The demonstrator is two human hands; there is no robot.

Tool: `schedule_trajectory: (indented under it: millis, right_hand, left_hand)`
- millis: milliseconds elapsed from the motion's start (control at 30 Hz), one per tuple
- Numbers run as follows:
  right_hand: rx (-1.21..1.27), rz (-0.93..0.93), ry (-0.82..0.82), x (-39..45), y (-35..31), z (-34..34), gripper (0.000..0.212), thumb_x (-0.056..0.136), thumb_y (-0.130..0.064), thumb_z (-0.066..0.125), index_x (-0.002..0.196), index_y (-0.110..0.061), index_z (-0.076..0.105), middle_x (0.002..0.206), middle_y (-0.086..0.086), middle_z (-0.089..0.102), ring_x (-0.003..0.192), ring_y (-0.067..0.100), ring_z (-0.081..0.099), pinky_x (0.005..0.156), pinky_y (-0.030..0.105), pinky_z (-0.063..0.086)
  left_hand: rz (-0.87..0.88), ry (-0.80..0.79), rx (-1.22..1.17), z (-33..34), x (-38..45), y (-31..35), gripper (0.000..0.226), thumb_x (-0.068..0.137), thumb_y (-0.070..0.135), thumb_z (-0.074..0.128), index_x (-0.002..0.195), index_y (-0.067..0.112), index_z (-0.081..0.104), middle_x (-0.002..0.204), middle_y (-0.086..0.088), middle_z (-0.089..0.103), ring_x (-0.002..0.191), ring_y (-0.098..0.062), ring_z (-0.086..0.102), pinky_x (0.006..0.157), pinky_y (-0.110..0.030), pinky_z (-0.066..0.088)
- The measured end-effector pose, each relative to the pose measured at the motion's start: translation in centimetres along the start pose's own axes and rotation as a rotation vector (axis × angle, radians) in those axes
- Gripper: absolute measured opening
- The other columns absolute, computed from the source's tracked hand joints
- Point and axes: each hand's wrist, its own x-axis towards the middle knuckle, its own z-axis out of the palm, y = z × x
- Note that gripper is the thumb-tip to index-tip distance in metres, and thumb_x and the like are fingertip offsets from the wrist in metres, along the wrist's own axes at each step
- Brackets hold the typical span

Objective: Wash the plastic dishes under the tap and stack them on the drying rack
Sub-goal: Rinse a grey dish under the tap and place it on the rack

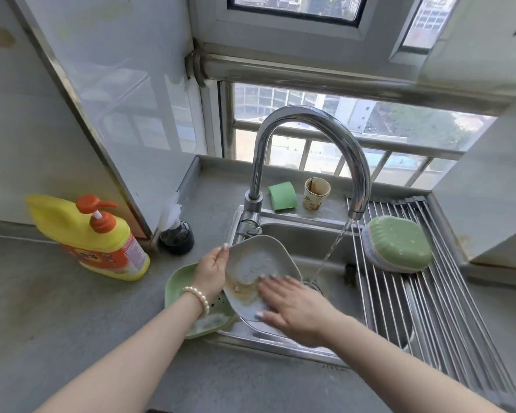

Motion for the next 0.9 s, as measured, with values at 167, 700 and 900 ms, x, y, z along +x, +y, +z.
schedule_trajectory:
  millis: [167, 700, 900]
  right_hand:
    - [0.134, 0.048, 0.058, 3.1, -2.2, -0.5, 0.109, 0.067, -0.079, -0.011, 0.152, -0.012, -0.007, 0.158, 0.01, -0.015, 0.146, 0.02, -0.013, 0.119, 0.034, -0.008]
    - [0.071, -0.149, -0.042, -1.0, -1.7, -0.4, 0.095, 0.082, -0.074, 0.0, 0.153, -0.013, 0.01, 0.16, 0.006, 0.004, 0.147, 0.017, 0.001, 0.117, 0.028, -0.002]
    - [0.047, 0.162, 0.052, 1.1, 0.3, -1.2, 0.119, 0.06, -0.081, -0.015, 0.152, -0.007, 0.001, 0.159, 0.013, -0.005, 0.147, 0.023, -0.004, 0.118, 0.034, -0.004]
  left_hand:
    - [-0.034, 0.009, -0.134, 2.5, -0.9, 0.3, 0.031, 0.101, 0.019, 0.04, 0.073, 0.015, 0.052, 0.067, 0.002, 0.052, 0.067, -0.012, 0.048, 0.073, -0.026, 0.042]
    - [-0.021, 0.065, -0.084, 1.4, -1.0, 0.3, 0.034, 0.102, 0.026, 0.037, 0.075, 0.012, 0.052, 0.063, -0.002, 0.045, 0.06, -0.013, 0.04, 0.055, -0.021, 0.034]
    - [-0.061, 0.034, -0.09, 2.9, -1.7, -0.1, 0.031, 0.101, 0.028, 0.037, 0.087, 0.01, 0.059, 0.087, -0.006, 0.061, 0.085, -0.018, 0.055, 0.082, -0.033, 0.046]
